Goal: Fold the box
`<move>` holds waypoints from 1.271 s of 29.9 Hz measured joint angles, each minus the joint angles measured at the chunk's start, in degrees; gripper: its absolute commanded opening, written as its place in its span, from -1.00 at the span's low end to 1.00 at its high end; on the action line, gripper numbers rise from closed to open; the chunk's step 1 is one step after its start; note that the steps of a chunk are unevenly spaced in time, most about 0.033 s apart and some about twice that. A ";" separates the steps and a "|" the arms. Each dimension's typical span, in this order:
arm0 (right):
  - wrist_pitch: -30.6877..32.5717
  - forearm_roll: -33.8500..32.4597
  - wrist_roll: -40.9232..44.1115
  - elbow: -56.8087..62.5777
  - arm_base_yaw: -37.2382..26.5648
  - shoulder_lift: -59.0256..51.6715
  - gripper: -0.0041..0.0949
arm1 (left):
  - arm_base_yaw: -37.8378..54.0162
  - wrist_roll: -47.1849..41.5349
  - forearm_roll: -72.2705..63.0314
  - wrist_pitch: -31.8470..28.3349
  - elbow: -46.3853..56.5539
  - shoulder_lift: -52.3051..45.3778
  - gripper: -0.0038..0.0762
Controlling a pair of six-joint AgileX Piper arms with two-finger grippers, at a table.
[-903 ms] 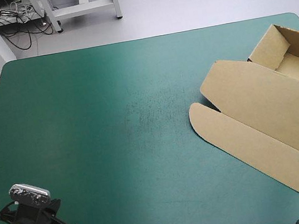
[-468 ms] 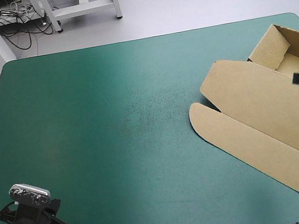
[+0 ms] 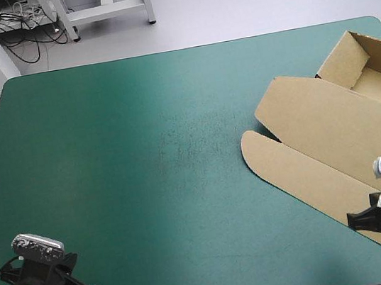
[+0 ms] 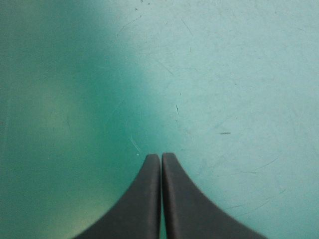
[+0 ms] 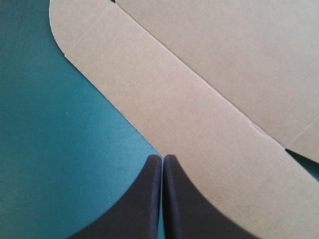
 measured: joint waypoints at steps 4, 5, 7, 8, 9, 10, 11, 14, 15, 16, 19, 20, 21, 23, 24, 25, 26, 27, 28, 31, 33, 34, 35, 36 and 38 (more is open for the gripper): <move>-2.92 1.54 -1.86 8.13 0.00 -5.73 -0.93 | 0.00 0.00 0.00 0.00 0.00 0.00 -0.93; -3.48 1.76 -2.17 9.59 0.00 -6.48 -0.93 | 0.00 0.00 0.00 0.00 0.00 0.00 -0.93; -4.80 2.10 -3.15 12.72 0.00 -8.87 -0.93 | 0.00 0.00 0.00 0.00 0.00 0.00 -0.93; -5.35 2.16 -3.68 14.05 0.00 -9.80 -0.93 | 0.00 0.00 0.00 0.00 0.00 0.00 -0.93; -5.77 2.16 -3.98 14.98 0.00 -10.48 -0.93 | 0.00 0.00 0.00 0.00 0.00 0.00 -0.93; -6.15 2.16 -4.25 15.98 0.00 -11.21 -0.93 | 0.00 0.00 -0.06 0.00 0.00 0.00 -0.93; -6.48 2.25 -4.41 16.88 0.00 -11.80 -0.93 | 0.00 0.00 -0.06 0.00 0.00 0.00 -0.93; -6.95 2.37 -4.55 18.87 0.00 -12.75 -0.93 | 0.00 0.00 -0.01 0.00 0.00 0.00 -0.93; -7.01 2.37 -4.66 19.11 0.00 -12.82 -0.93 | 0.00 0.00 -0.01 0.00 0.00 0.00 -0.93; -7.01 2.37 -4.71 19.24 0.00 -12.85 -0.93 | 0.00 0.00 -0.01 0.00 0.00 0.00 -0.93; -7.12 2.40 -4.61 19.32 0.00 -12.85 -0.93 | 0.00 0.00 -0.01 0.00 0.00 0.00 -0.93; -7.07 2.47 -4.45 19.36 0.00 -12.85 -0.93 | 0.00 0.00 -0.01 0.00 0.00 0.00 -0.93; -7.07 2.64 -4.45 19.36 0.00 -12.85 -0.93 | 0.00 0.00 -0.01 0.00 0.00 0.00 -0.93; -7.07 2.65 -4.39 19.36 0.00 -12.85 -0.93 | 0.00 0.00 -0.06 0.00 0.00 0.00 -0.93; -7.07 2.65 -4.39 19.36 0.00 -12.85 -0.93 | 0.00 0.00 -0.01 0.00 0.00 0.00 -0.93; -7.07 2.68 -4.32 19.36 0.00 -12.85 -0.93 | 0.00 0.00 -0.01 0.00 0.00 0.00 -0.93; -7.07 2.80 -4.30 19.36 0.00 -12.85 -0.93 | 0.00 0.00 -0.01 0.00 0.00 0.00 -0.93; -7.07 2.87 -4.30 19.36 0.00 -12.85 -0.93 | 0.00 0.00 -0.01 0.00 0.00 0.00 -0.93; -7.07 2.91 -4.30 19.36 0.00 -12.85 -0.93 | 0.00 0.00 -0.01 0.00 0.00 0.00 -0.93; -7.07 2.97 -4.30 19.36 0.00 -12.85 -0.93 | 0.00 0.00 -0.01 0.00 0.00 0.00 -0.93; -7.07 2.97 -4.25 19.36 0.00 -12.85 -0.93 | 0.00 0.00 -0.06 0.00 0.00 0.00 -0.93; -7.07 3.03 -4.26 19.36 0.00 -12.85 -0.93 | 0.00 0.00 -0.06 0.00 0.00 0.00 -0.93; -7.07 3.03 -4.26 19.36 0.00 -12.85 -0.93 | 0.00 0.00 -0.06 0.00 0.00 0.00 -0.93; -7.07 3.03 -4.26 19.36 0.00 -12.85 -0.93 | 0.00 0.00 -0.01 0.00 0.00 0.00 -0.93; -7.07 3.03 -4.26 19.36 0.00 -12.85 -0.93 | 0.00 0.00 -0.01 0.00 0.00 0.00 -0.93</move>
